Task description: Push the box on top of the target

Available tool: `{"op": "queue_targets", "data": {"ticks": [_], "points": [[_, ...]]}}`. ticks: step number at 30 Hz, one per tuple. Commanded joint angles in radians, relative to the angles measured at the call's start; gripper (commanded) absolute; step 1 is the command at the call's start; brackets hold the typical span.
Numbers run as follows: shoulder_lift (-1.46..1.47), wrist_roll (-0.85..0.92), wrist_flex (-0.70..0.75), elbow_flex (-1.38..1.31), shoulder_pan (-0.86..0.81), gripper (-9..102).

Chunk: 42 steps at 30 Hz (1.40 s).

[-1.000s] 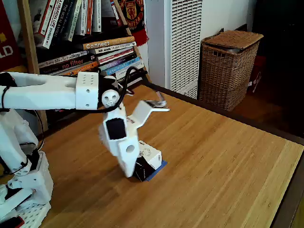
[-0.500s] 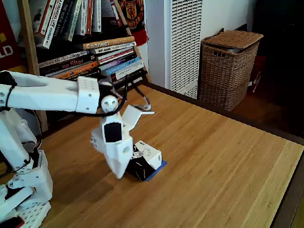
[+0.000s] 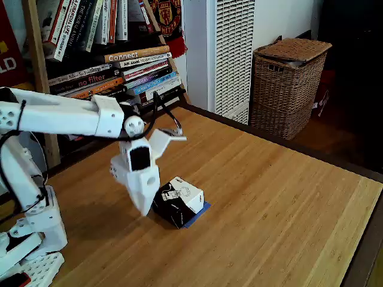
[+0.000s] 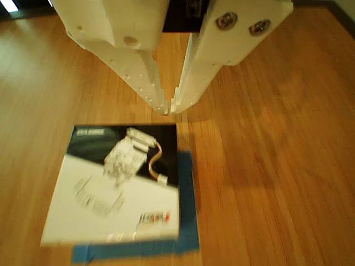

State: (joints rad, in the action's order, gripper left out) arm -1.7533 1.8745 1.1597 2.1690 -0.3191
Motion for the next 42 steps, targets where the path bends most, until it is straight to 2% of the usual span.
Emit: {"op": "queue_targets", "data": {"ticks": [1, 6, 22, 33, 42], "points": [[-0.002, -0.051, -0.046, -0.014, 0.011, 0], [0.002, -0.077, -0.094, -0.018, 0.002, 0], [-0.028, -0.014, -0.089, -0.048, -0.074, 0], [0.003, 0.008, -0.186, -0.106, -0.135, 0], [-0.011, 0.028, -0.149, -0.112, -0.160, 0]]}}
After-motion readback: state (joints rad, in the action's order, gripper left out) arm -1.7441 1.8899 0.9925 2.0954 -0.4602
